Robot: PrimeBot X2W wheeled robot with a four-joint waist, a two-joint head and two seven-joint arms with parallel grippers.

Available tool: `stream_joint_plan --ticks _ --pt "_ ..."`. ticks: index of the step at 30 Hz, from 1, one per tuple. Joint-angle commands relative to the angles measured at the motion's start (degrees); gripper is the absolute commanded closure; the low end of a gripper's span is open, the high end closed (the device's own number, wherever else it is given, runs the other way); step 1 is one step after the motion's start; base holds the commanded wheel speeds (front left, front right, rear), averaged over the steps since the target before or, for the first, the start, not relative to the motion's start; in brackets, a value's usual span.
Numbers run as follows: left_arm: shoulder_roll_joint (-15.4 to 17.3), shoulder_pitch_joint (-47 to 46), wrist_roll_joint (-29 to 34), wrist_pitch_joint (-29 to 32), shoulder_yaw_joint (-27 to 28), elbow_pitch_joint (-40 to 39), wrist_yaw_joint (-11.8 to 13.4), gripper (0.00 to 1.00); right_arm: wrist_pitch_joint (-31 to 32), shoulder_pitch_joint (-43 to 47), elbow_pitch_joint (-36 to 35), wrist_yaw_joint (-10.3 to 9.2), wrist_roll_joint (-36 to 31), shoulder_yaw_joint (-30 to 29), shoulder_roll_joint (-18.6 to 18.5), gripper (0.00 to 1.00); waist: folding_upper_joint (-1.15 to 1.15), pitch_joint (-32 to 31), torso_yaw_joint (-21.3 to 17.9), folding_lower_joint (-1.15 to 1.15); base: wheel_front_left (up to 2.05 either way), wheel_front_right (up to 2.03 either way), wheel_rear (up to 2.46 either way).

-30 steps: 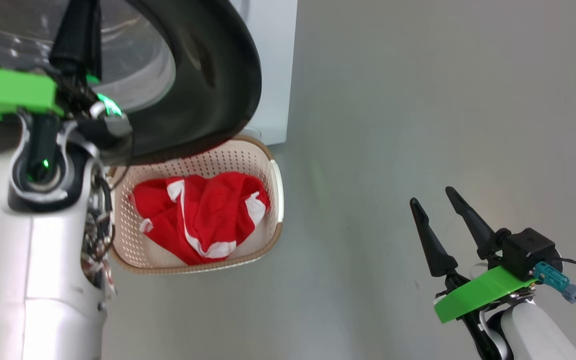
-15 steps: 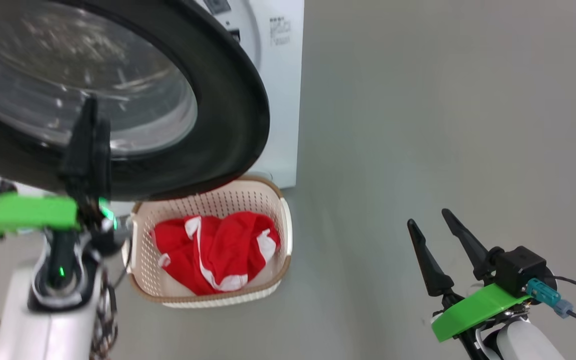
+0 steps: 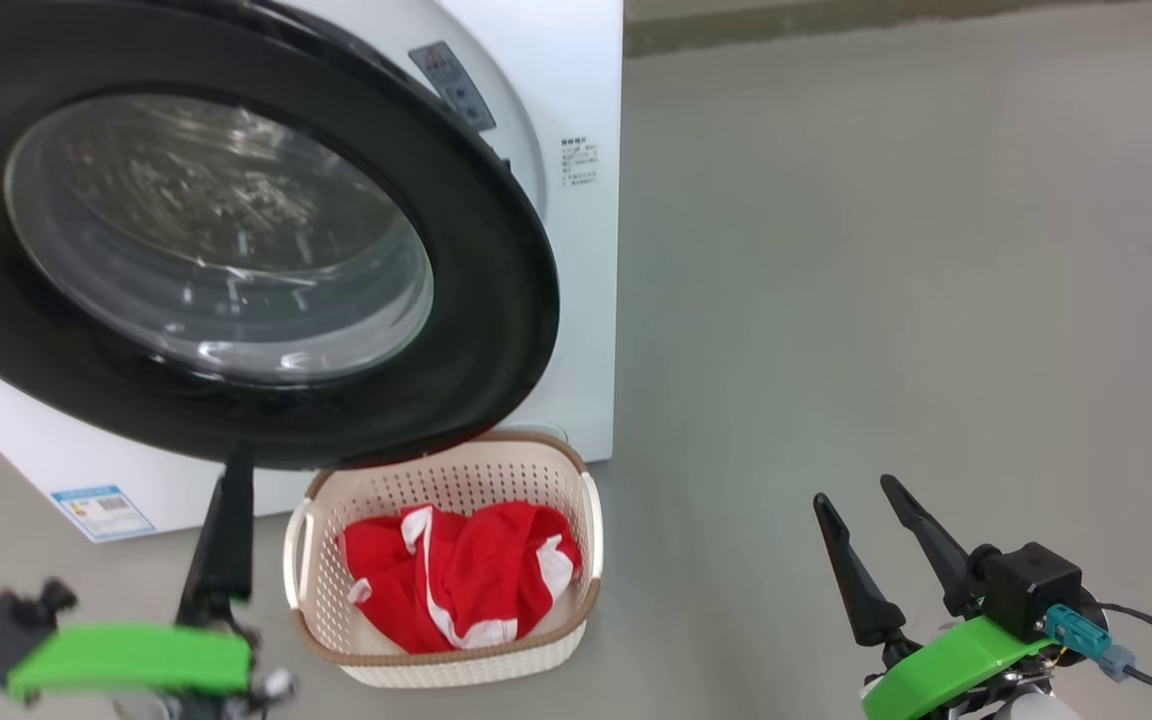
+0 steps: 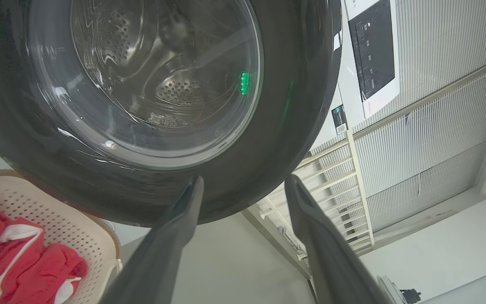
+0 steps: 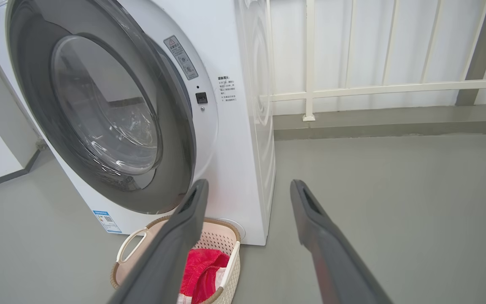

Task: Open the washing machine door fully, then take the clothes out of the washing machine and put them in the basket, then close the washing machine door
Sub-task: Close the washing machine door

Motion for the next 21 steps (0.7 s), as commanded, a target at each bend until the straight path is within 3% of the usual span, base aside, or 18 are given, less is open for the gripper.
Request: stream_joint_plan --ticks 1,5,10,15,21 --pt "1.6 0.2 2.2 -1.5 1.1 -2.1 -0.9 0.0 -0.4 -0.5 -1.5 0.28 0.4 0.9 -0.2 0.0 0.0 -1.2 0.3 0.0 0.0 0.0 0.0" --pt "2.9 4.9 11.0 -6.9 -0.7 -3.2 -1.6 0.0 -0.4 0.4 -2.0 0.28 0.2 0.1 -0.2 0.0 0.0 -2.3 0.7 0.0 0.0 0.0 0.0" --pt "2.4 9.4 20.6 -9.3 1.6 -5.0 -1.8 0.0 -0.4 1.8 -3.3 0.28 -0.3 -1.3 -0.2 0.0 0.0 -3.5 1.0 0.0 0.0 0.0 0.0" --pt "2.3 12.9 37.8 -9.4 5.0 -8.0 -0.6 0.0 -0.4 3.4 -4.4 0.28 -0.5 -2.1 -0.2 0.0 0.0 -4.2 1.2 0.0 0.0 0.0 0.0" --pt "1.8 15.9 54.2 -9.5 6.1 -8.6 -0.5 0.0 -0.4 4.6 -5.3 0.28 -0.4 -2.1 -0.1 0.0 0.0 -4.7 0.9 0.0 0.0 0.0 0.0"
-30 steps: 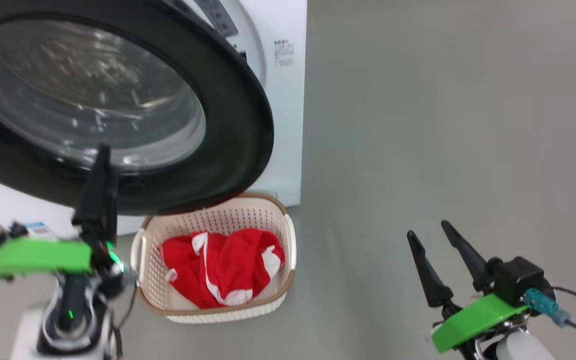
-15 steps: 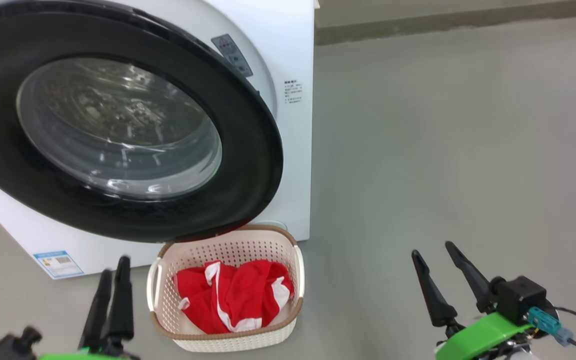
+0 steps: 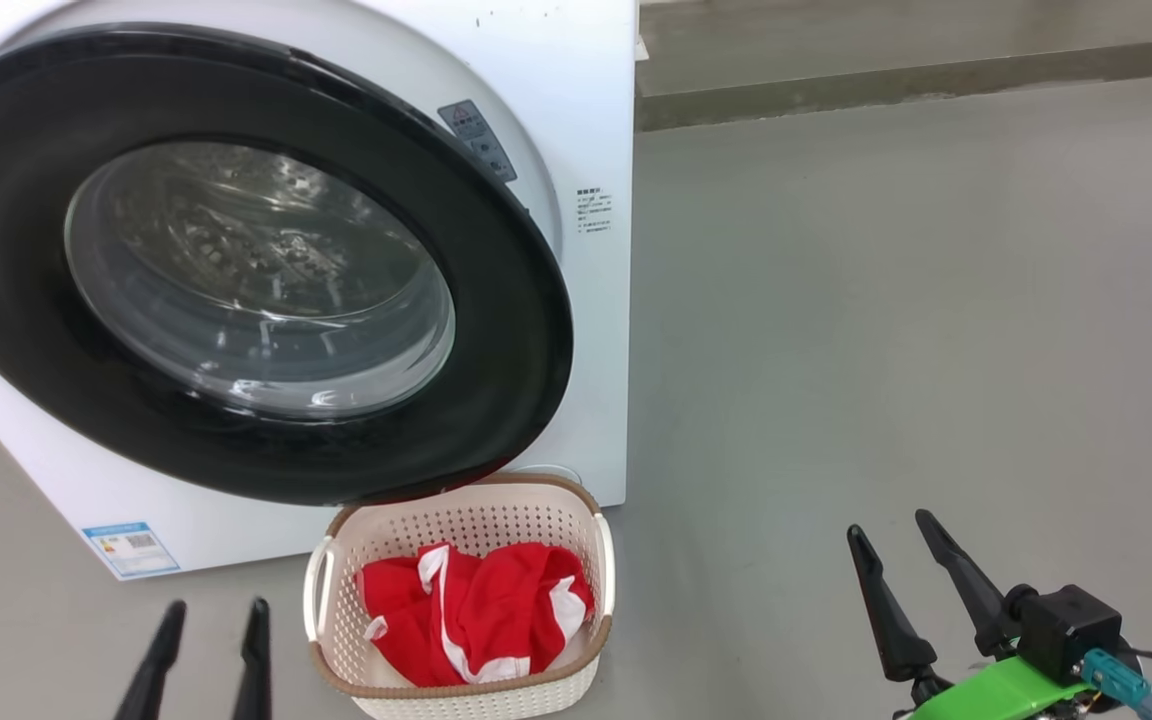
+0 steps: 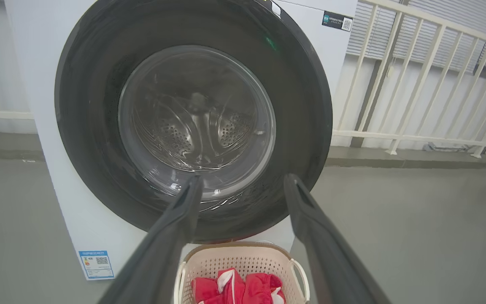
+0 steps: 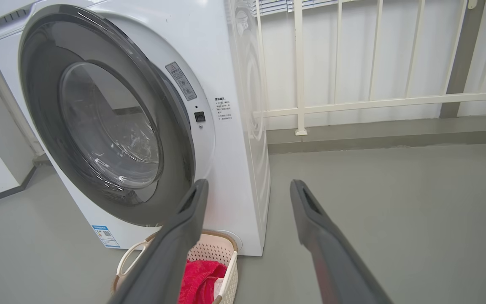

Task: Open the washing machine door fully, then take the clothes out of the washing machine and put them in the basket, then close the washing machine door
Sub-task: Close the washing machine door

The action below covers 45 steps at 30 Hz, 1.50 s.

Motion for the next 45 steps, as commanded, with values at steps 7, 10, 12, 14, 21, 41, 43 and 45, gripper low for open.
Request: stream_joint_plan --ticks 7,10,12,14,21,41,43,45 --pt "-1.5 0.8 9.1 -0.5 3.1 0.4 0.4 0.0 -0.4 -0.2 -2.6 0.28 0.1 1.5 -0.7 0.0 0.0 -0.3 -0.6 0.0 0.0 0.0 0.0" --pt "-2.4 0.9 9.6 -0.5 3.8 1.1 0.0 0.0 -0.4 0.0 -2.9 0.28 0.2 1.3 -0.8 0.0 0.0 -0.3 -0.6 0.0 0.0 0.0 0.0" --pt "-2.8 0.8 9.6 -0.5 4.1 1.5 -0.3 0.0 -0.4 0.2 -2.9 0.28 0.1 1.2 -0.8 0.0 0.0 -0.3 -0.6 0.0 0.0 0.0 0.0" --pt "-3.1 0.6 9.5 -0.5 4.4 1.7 -0.6 0.0 -0.4 0.3 -2.9 0.28 0.1 1.2 -0.9 0.0 0.0 -0.3 -0.5 0.0 0.0 0.0 0.0" --pt "-3.6 0.4 10.8 -0.5 4.7 2.6 -1.3 0.0 -0.4 0.4 -2.8 0.28 0.2 1.1 -1.0 0.0 0.0 -0.5 -0.3 0.0 0.0 0.0 0.0" --pt "-4.4 -0.5 13.4 -0.5 3.7 3.0 -1.9 0.0 -0.4 -4.4 1.5 0.28 0.8 3.1 -1.1 1.0 0.0 0.8 2.7 0.0 0.0 0.0 0.0" --pt "-4.5 -0.7 13.2 -0.5 3.7 2.9 -1.9 0.0 -0.4 -6.3 3.0 0.28 1.2 3.7 -1.2 1.0 0.0 1.1 3.5 0.0 0.0 0.0 0.0" --pt "-4.6 -0.9 13.0 -0.5 3.7 2.7 -1.9 0.0 -0.4 -8.4 4.8 0.28 1.4 4.4 -1.3 1.0 0.0 1.6 4.3 0.0 0.0 0.0 0.0"
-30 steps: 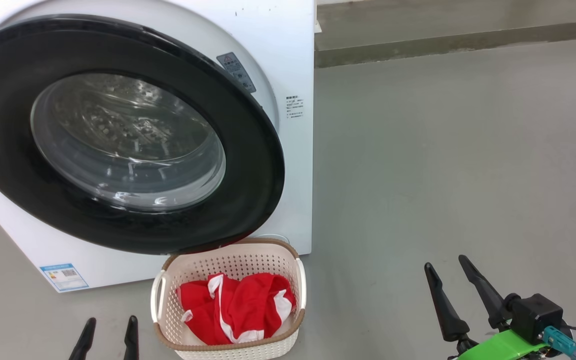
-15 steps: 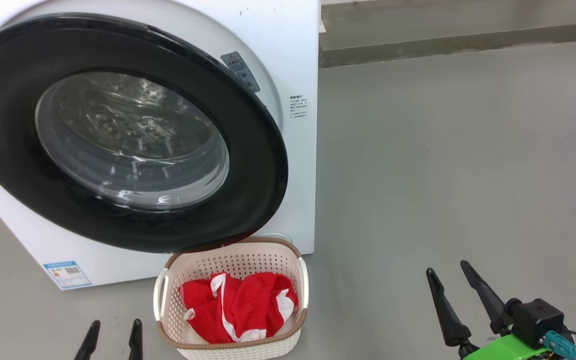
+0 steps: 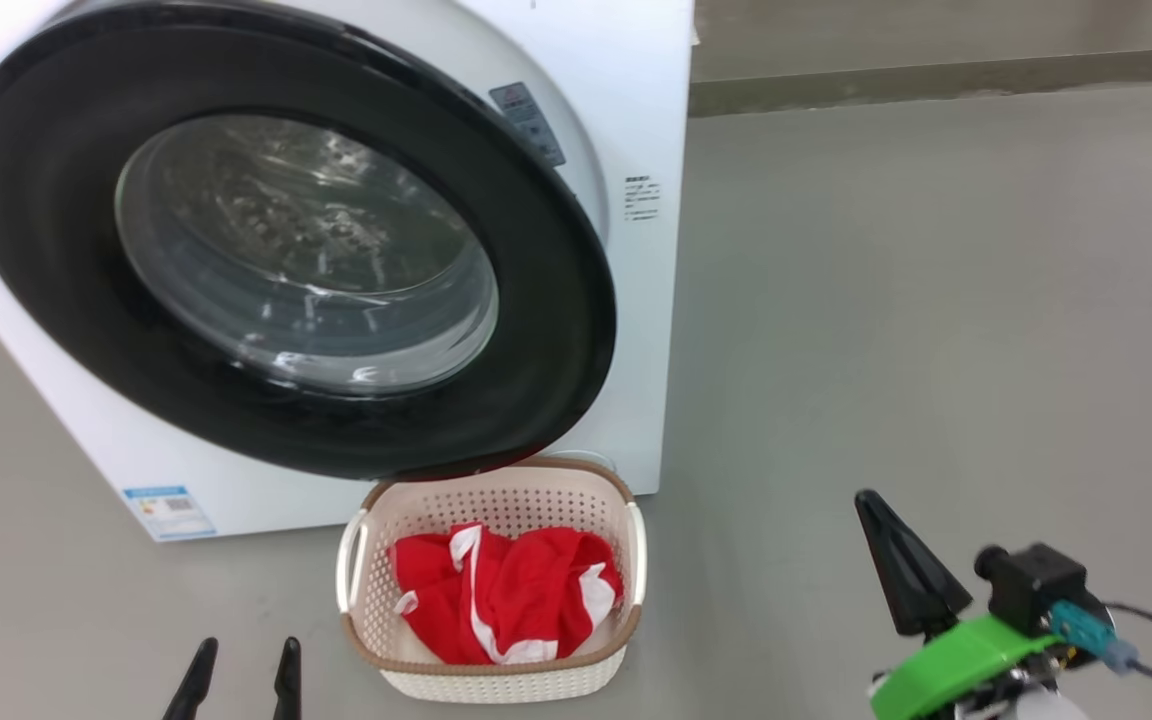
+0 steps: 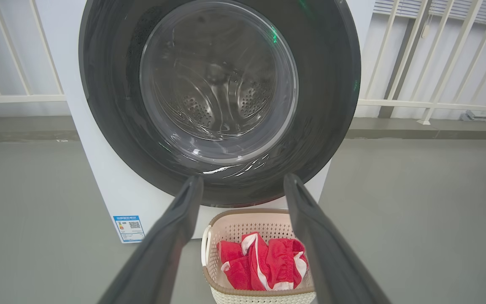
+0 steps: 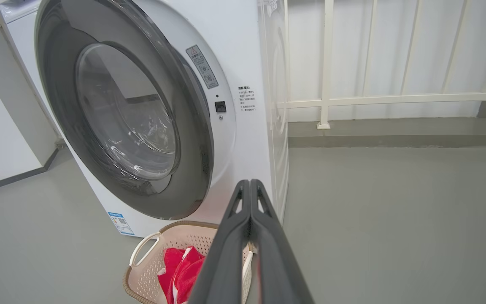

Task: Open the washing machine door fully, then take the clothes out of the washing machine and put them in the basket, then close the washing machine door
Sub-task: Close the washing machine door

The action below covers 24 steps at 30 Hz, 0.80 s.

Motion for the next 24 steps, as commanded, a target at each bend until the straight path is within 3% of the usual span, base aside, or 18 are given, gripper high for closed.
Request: stream_joint_plan --ticks 1,24 --pt "0.2 -2.7 0.4 -0.5 1.7 -1.5 -0.2 0.0 -0.4 -3.2 -0.7 0.28 0.3 1.7 -0.7 1.0 0.0 0.7 1.0 0.0 0.0 0.0 0.0" --pt "0.0 -9.5 -1.5 -0.5 -2.6 -2.8 -0.4 0.0 -0.4 -31.0 19.1 0.28 6.4 14.5 -2.9 1.0 0.0 9.9 12.1 0.0 0.0 0.0 0.0"
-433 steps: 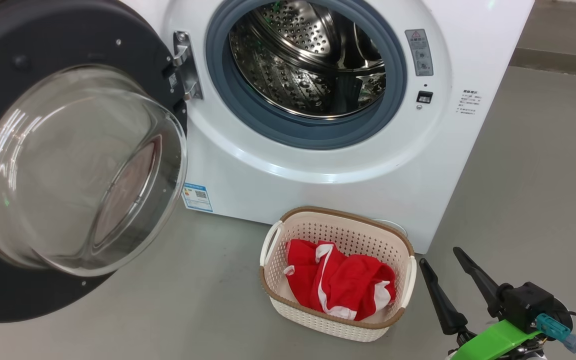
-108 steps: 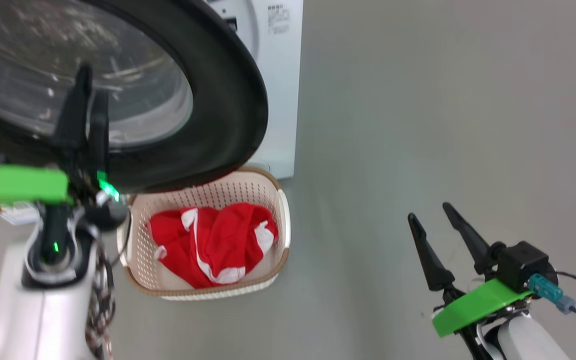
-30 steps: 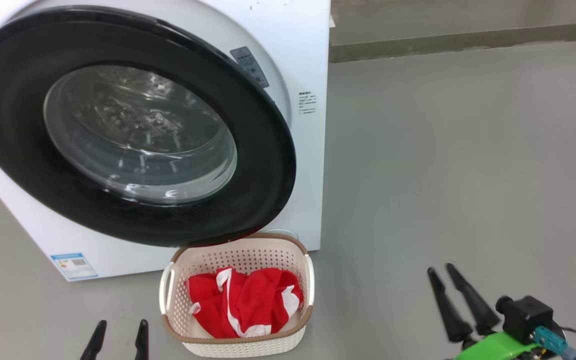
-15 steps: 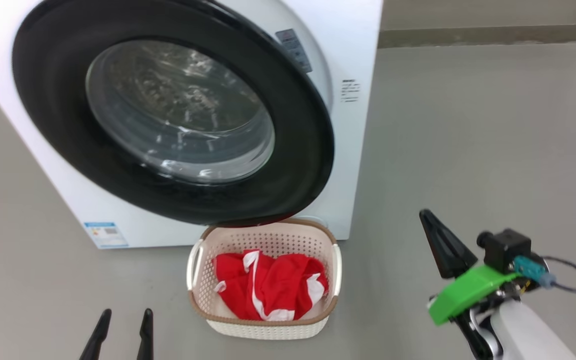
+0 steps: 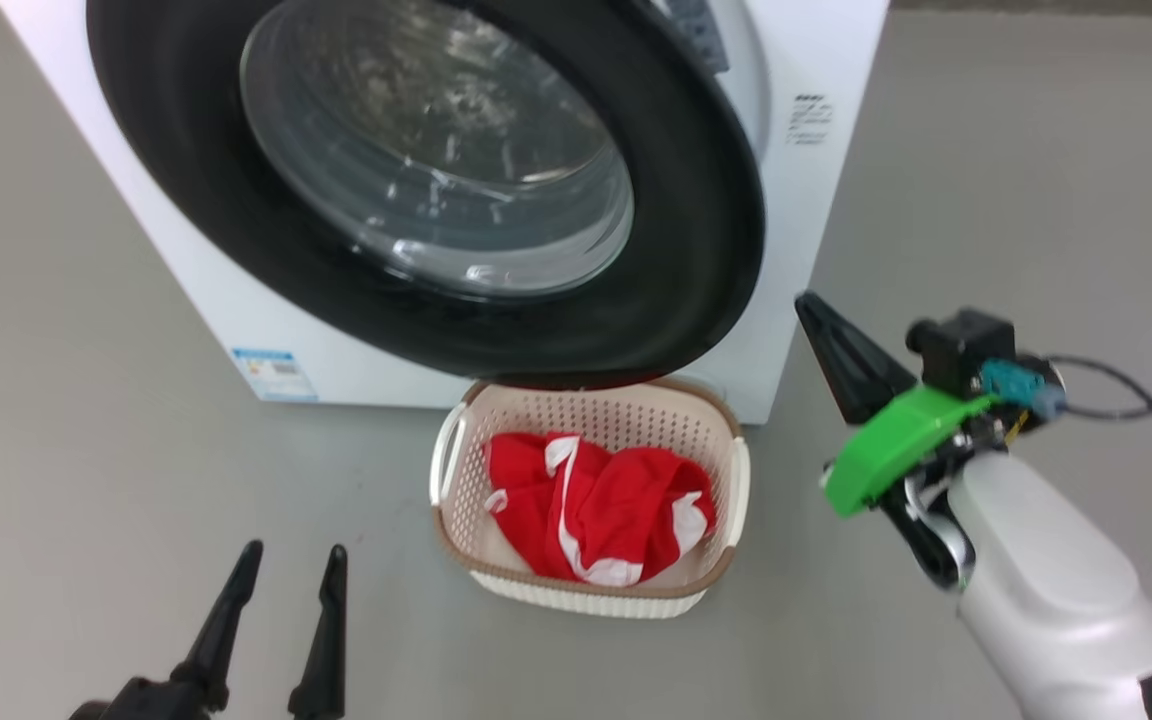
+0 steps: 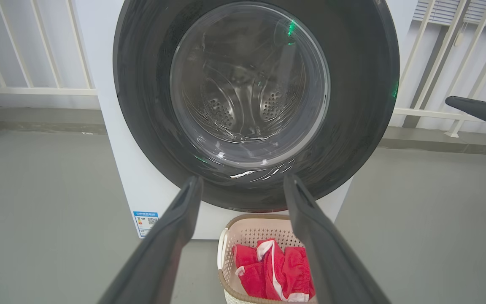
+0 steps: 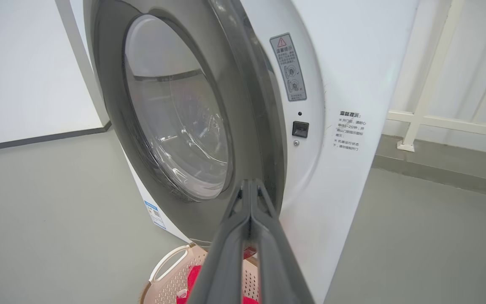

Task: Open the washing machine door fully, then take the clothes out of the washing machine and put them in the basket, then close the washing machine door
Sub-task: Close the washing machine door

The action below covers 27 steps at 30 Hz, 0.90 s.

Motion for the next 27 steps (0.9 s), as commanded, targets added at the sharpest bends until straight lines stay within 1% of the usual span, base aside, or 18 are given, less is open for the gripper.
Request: stream_joint_plan --ticks 1,7,11,16,24,27 --pt "0.2 -2.6 -0.4 -0.5 1.3 -1.7 -0.3 0.0 -0.4 -2.6 -0.5 0.28 0.7 1.4 0.1 1.0 0.0 2.7 2.3 0.0 0.0 0.0 0.0" --pt "0.2 -4.9 -1.3 -0.5 -0.9 -1.2 -0.3 0.0 -0.4 -9.7 3.3 0.28 2.6 5.6 -0.4 1.0 0.0 6.0 4.6 0.0 0.0 0.0 0.0" --pt "0.2 -6.2 -2.1 -0.5 -2.1 -0.8 -0.3 0.0 -0.4 -13.6 5.5 0.28 3.7 7.1 -0.9 1.0 0.0 7.8 5.9 0.0 0.0 0.0 0.0" --pt "0.2 -7.7 -3.0 -0.5 -3.3 -0.4 -0.3 0.0 -0.4 -17.4 7.1 0.28 4.7 8.0 -1.2 1.0 0.0 9.7 6.9 0.0 0.0 0.0 0.0" --pt "0.2 -9.7 -3.9 -0.5 -4.4 -0.1 -0.3 0.0 -0.4 -21.4 6.9 0.28 4.8 7.5 -2.2 1.0 0.0 12.6 6.7 0.0 0.0 0.0 0.0" --pt "0.2 -10.7 -7.2 -0.5 -4.0 -0.6 -0.3 0.0 -0.4 -22.7 7.2 0.28 5.0 7.4 -2.6 1.0 0.0 13.6 6.6 0.0 0.0 0.0 0.0"
